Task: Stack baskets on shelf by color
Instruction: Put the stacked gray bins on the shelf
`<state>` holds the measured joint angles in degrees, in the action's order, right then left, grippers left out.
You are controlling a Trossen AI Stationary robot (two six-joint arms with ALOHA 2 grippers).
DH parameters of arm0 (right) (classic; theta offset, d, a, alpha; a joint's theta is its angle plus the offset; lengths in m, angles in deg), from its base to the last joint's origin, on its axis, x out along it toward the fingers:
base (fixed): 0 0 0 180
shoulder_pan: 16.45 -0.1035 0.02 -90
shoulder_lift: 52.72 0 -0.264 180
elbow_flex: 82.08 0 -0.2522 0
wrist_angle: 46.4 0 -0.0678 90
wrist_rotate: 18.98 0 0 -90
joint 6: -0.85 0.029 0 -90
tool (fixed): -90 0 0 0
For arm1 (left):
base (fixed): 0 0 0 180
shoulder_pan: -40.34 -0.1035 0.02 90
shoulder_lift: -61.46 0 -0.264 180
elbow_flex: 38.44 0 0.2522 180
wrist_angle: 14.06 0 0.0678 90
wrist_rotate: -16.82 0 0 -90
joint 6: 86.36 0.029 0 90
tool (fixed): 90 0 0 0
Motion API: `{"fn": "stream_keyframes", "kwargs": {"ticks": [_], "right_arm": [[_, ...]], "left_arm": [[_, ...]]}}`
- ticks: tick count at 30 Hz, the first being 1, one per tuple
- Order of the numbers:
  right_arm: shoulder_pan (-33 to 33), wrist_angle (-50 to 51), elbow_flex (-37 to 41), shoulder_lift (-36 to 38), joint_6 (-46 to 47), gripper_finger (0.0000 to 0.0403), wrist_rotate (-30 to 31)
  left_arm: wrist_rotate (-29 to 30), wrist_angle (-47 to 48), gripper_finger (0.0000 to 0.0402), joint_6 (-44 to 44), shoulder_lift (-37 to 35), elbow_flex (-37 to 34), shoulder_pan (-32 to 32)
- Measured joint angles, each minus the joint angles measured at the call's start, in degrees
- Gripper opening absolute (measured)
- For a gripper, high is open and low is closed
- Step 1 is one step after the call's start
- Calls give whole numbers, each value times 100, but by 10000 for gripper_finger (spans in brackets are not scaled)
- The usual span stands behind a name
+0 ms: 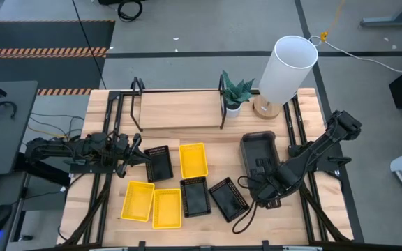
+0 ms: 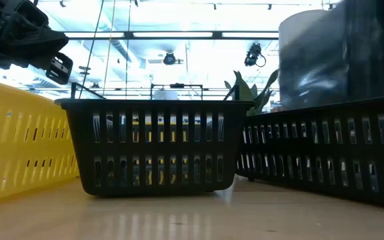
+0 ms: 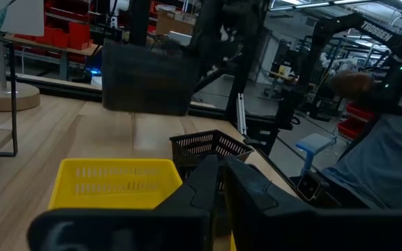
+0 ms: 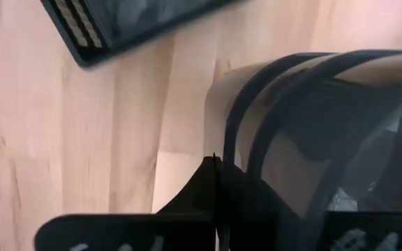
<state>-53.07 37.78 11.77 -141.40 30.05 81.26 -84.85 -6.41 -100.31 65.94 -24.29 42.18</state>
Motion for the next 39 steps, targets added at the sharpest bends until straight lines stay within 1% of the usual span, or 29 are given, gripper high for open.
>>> {"fn": "stream_keyframes", "kwargs": {"ticks": [3, 7, 10, 14, 18, 24, 29, 33, 39], "right_arm": [[2, 84, -387, -36, -133, 12, 246], [18, 227, -929, -157, -369, 12, 337], [54, 500, -1533, -445, -622, 12, 511], [192, 913, -2536, -1087, -1266, 12, 620], [526, 1246, -3589, -1678, -1991, 12, 599], [1433, 1324, -4759, -2255, -2712, 16, 541], [2272, 1319, -5229, -2589, -3224, 14, 110], [2794, 1119, -5295, -2764, -3657, 14, -324], [3322, 940, -5293, -3085, -4282, 14, -393]], "left_arm": [[1, 0, 36, 0, 0, 2, -1], [0, 0, 38, 0, 1, 1, -1], [-1, 26, 36, 0, 1, 2, 0], [-1, 20, 31, 0, 0, 2, -2], [-1, 5, 31, 0, -1, 2, 0], [-1, 4, 38, -2, -1, 0, 0], [1, 4, 36, -1, -1, 2, 0], [-1, 4, 31, -2, 1, 0, 0], [1, 4, 34, 0, -1, 1, 0]]}}
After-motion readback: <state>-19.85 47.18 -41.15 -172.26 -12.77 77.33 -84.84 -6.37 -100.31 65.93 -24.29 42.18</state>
